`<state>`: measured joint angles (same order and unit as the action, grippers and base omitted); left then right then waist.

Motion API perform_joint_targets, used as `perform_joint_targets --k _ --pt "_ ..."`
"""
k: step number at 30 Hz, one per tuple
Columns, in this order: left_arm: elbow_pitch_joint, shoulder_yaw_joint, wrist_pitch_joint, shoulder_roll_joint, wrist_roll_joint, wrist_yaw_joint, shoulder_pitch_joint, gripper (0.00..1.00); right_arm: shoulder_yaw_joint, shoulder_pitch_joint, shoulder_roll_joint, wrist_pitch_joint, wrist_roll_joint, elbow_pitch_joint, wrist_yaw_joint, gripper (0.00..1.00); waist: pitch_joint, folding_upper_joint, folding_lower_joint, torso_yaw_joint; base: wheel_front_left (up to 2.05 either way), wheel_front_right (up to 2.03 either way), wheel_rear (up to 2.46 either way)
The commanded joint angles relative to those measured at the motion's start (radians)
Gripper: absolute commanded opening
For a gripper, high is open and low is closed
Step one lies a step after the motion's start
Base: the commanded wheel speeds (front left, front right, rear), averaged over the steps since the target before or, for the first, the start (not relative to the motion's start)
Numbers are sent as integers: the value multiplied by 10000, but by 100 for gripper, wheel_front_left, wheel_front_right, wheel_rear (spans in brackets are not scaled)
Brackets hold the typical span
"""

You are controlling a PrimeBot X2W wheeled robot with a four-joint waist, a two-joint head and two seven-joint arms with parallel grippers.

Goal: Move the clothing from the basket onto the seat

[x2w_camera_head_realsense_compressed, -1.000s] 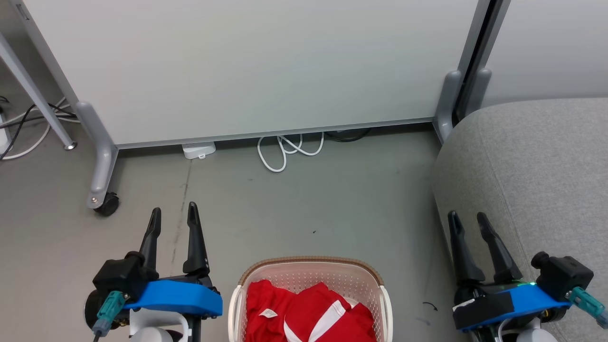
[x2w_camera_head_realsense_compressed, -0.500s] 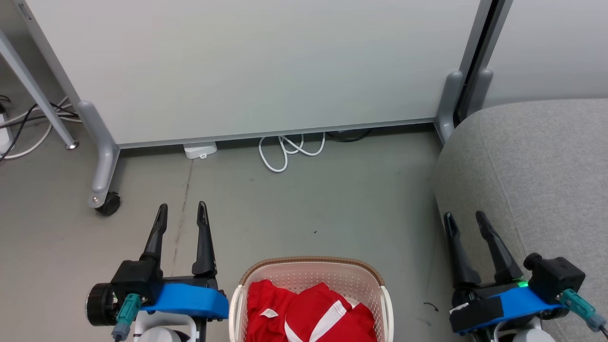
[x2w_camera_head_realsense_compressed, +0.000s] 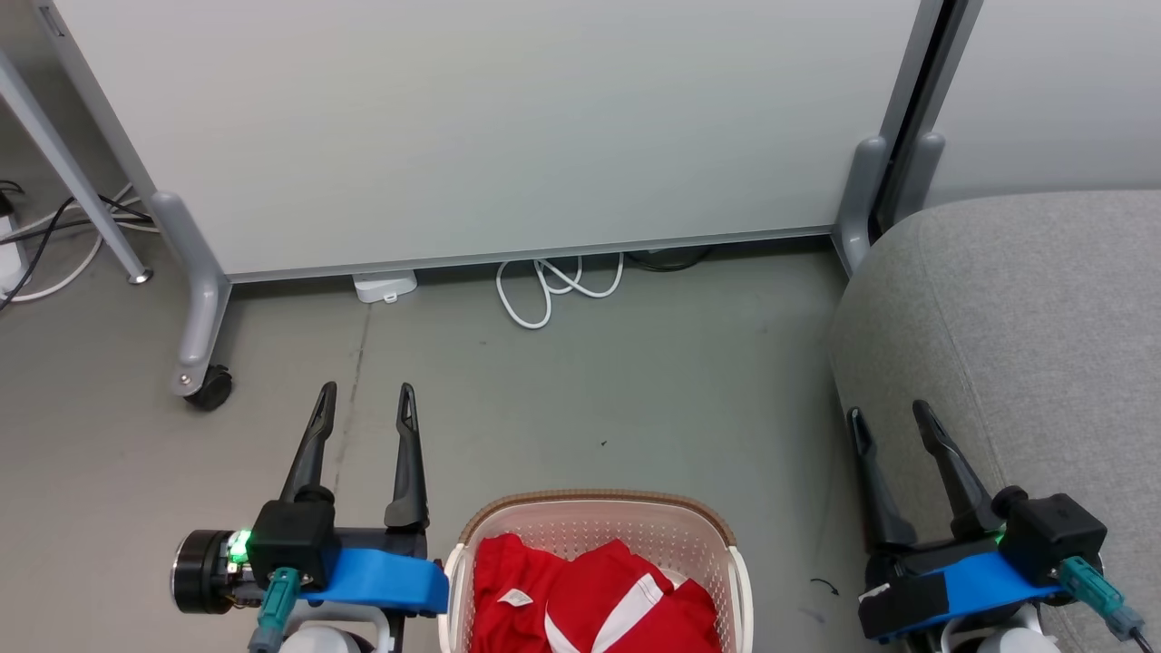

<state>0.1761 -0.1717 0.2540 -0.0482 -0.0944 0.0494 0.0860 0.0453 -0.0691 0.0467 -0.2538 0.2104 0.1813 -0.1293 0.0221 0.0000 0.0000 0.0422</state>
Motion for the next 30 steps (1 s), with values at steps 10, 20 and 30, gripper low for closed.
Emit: perform_joint_targets --k 10,20,30 --pt "7 -89 118 -35 347 91 150 100 -52 -117 63 -124 -425 131 -24 100 51 0 0 19 0 0 0" --pt "72 -55 118 -35 313 72 159 100 -119 -122 63 -124 -447 238 -24 100 64 0 0 -10 0 0 0" --pt "123 -74 118 -35 264 55 191 100 -133 -134 63 -124 -395 298 -24 100 99 0 0 -7 0 0 0"
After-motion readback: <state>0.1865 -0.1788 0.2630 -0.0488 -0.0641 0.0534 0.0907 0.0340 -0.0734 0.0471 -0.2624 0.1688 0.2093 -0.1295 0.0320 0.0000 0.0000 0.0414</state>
